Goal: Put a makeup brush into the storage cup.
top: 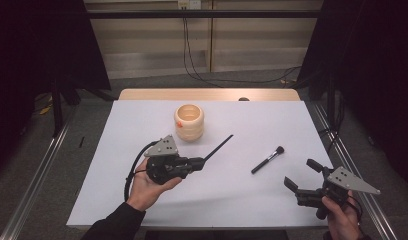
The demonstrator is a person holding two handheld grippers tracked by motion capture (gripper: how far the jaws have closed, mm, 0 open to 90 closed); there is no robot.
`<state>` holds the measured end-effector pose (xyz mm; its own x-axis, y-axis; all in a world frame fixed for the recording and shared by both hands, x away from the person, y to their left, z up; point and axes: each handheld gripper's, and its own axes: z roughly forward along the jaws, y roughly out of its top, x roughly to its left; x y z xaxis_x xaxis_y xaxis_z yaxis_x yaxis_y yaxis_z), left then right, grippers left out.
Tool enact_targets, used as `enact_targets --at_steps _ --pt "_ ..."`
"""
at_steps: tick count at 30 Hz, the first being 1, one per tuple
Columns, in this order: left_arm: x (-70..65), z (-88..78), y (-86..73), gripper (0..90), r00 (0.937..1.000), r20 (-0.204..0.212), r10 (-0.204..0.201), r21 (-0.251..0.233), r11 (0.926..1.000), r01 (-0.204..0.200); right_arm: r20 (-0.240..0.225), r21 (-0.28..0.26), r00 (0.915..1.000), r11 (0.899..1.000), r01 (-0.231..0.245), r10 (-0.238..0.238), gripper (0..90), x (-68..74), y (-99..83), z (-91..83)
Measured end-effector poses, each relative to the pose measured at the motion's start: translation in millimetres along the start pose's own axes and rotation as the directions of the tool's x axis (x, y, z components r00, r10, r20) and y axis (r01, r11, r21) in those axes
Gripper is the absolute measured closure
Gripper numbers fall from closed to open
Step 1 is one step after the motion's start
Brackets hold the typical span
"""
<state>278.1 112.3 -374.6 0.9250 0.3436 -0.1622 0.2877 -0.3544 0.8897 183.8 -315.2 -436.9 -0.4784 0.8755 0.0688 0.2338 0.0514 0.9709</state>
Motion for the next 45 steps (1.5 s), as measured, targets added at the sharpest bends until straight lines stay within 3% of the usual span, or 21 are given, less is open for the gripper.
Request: enact_targets --at_steps 4,9,11,16,17,21,22,26,28,31,33,36,38,39,40,42,45 --pt "-8.2 4.4 2.9 83.6 0.9994 0.027 0.022 0.075 0.9969 -0.024 0.0 -0.001 1.0 1.0 0.001 -0.001 0.0 -0.3 0.0 -0.1" --pt "-12.0 7.6 7.0 83.6 0.9989 0.04 0.025 0.124 0.9918 -0.03 -0.012 -0.001 0.9999 1.0 0.0 0.0 0.0 1.3 0.5 0.9" --pt "-12.6 8.7 11.3 83.6 0.9984 0.048 0.031 0.162 0.986 -0.038 -0.019 0.001 0.9998 1.0 0.003 -0.003 0.0 1.3 0.6 1.2" --pt "-10.6 11.0 17.2 83.6 0.9981 0.05 0.035 0.201 0.9785 -0.045 -0.045 0.005 0.999 1.0 0.005 -0.004 0.0 2.1 1.3 2.7" --pt "-10.3 11.5 19.7 83.6 0.998 0.045 0.045 0.231 0.9715 -0.054 -0.055 0.007 0.9985 1.0 0.005 -0.005 0.0 2.2 1.4 2.7" --pt "-9.6 15.3 21.0 83.6 0.9974 0.055 0.046 0.246 0.9674 -0.059 -0.073 0.009 0.9972 1.0 0.018 -0.017 0.0 2.6 1.7 3.7" --pt "-8.8 16.8 21.5 83.6 0.9973 0.049 0.055 0.268 0.9612 -0.066 -0.082 0.014 0.9967 1.0 0.001 0.0 0.0 4.0 2.6 4.7" --pt "-6.6 19.4 22.1 83.6 0.9973 0.056 0.049 0.281 0.9576 -0.062 -0.102 0.027 0.9947 1.0 0.013 -0.01 0.0 3.8 4.1 6.3" --pt "-5.6 20.3 23.2 83.7 0.9956 0.066 0.065 0.316 0.945 -0.083 -0.128 0.04 0.9915 0.999 0.028 -0.023 0.0 4.2 7.3 8.1" --pt "-5.0 21.7 25.0 83.6 0.9944 0.075 0.074 0.342 0.9347 -0.096 -0.143 0.059 0.9894 0.998 0.032 -0.023 0.0 4.7 9.9 8.9" --pt "-4.1 23.6 26.1 83.6 0.9944 0.078 0.071 0.357 0.9293 -0.095 -0.172 0.072 0.9846 0.996 0.045 -0.032 0.0 5.0 12.8 9.7" --pt "-3.1 26.1 27.1 83.6 0.9939 0.079 0.076 0.39 0.915 -0.101 -0.201 0.076 0.9786 0.995 0.062 -0.045 0.1 6.3 16.8 13.2" --pt "-3.2 28.5 26.5 83.6 0.9941 0.078 0.075 0.4 0.9112 -0.1 -0.223 0.082 0.9731 0.994 0.078 -0.058 0.2 8.1 19.7 17.6" --pt "-1.9 28.4 27.7 83.6 0.9929 0.078 0.09 0.425 0.8979 -0.115 -0.227 0.085 0.9715 0.993 0.088 -0.066 0.3 8.7 20.7 19.6" --pt "-2.1 29.9 26.8 83.6 0.9934 0.082 0.08 0.423 0.8998 -0.107 -0.236 0.09 0.9691 0.991 0.094 -0.071 0.4 9.3 21.8 22.0" --pt "-0.8 30.9 26.6 83.6 0.9924 0.091 0.083 0.437 0.8922 -0.115 -0.241 0.095 0.9682 0.991 0.093 -0.068 0.6 10.0 22.3 23.4" --pt "-1.0 33.1 25.5 83.6 0.993 0.089 0.078 0.445 0.8886 -0.11 -0.258 0.106 0.9623 0.987 0.117 -0.086 2.0 13.0 25.6 28.6"
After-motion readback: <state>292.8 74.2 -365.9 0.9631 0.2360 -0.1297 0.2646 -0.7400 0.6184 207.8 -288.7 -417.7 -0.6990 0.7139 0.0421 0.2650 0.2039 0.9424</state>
